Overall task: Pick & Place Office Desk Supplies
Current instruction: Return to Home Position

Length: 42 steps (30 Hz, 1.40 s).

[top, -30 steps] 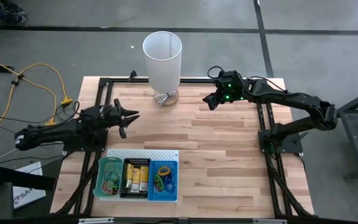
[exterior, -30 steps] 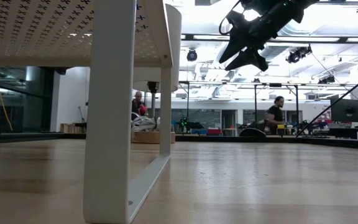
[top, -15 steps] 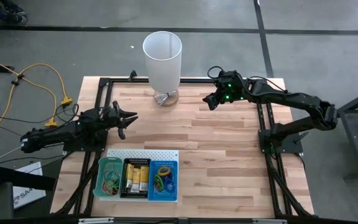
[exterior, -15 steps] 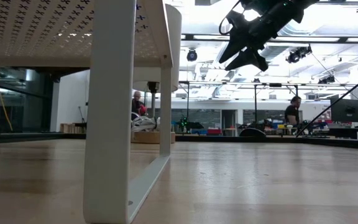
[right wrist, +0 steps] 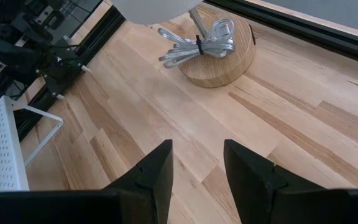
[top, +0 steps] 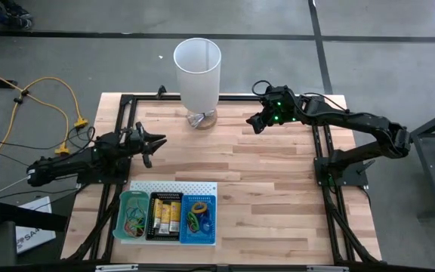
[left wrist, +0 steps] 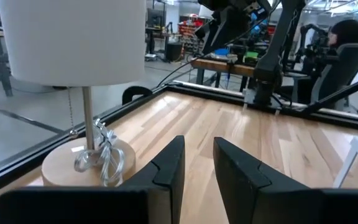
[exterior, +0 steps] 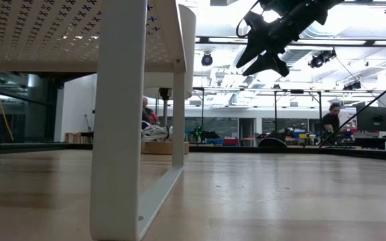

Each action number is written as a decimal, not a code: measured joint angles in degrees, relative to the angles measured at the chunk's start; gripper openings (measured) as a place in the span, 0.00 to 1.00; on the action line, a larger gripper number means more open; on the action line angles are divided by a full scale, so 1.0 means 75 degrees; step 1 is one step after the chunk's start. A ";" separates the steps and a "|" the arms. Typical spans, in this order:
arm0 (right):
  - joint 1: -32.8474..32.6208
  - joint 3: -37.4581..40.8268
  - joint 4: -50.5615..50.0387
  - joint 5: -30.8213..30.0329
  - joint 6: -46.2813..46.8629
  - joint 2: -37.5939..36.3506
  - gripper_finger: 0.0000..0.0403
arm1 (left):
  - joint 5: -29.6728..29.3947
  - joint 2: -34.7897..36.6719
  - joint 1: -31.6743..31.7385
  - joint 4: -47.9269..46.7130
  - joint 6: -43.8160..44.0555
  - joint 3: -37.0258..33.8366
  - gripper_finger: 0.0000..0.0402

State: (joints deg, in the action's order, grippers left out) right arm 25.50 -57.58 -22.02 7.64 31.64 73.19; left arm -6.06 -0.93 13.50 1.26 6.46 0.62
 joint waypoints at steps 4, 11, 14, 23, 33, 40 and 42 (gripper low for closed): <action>0.0000 0.0000 0.0000 0.0000 0.0002 0.0000 0.32 | 0.0043 -0.0003 0.0000 -0.0003 -0.0064 -0.0009 0.20; 0.0000 0.0000 0.0000 0.0000 0.0000 0.0000 0.32 | 0.0374 -0.0003 0.0000 -0.0047 -0.0259 -0.0017 0.20; 0.0000 0.0000 0.0000 0.0000 0.0000 0.0000 0.32 | 0.0460 -0.0003 0.0000 -0.0064 -0.0256 -0.0020 0.20; 0.0000 0.0000 0.0000 0.0000 0.0001 0.0000 0.32 | 0.0474 -0.0003 0.0000 -0.0073 -0.0259 -0.0023 0.20; 0.0000 0.0000 0.0000 0.0000 0.0000 0.0000 0.32 | 0.0471 -0.0003 0.0000 -0.0055 -0.0262 -0.0023 0.20; 0.0000 0.0000 0.0000 0.0000 0.0002 0.0000 0.32 | 0.0466 -0.0003 0.0000 -0.0054 -0.0262 -0.0023 0.20; 0.0000 0.0000 0.0000 0.0000 0.0002 0.0000 0.32 | 0.0464 -0.0003 0.0000 -0.0052 -0.0263 -0.0023 0.20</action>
State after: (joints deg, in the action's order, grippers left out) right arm 25.50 -57.58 -22.02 7.64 31.66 73.19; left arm -2.58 -0.95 13.50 0.86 4.48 0.45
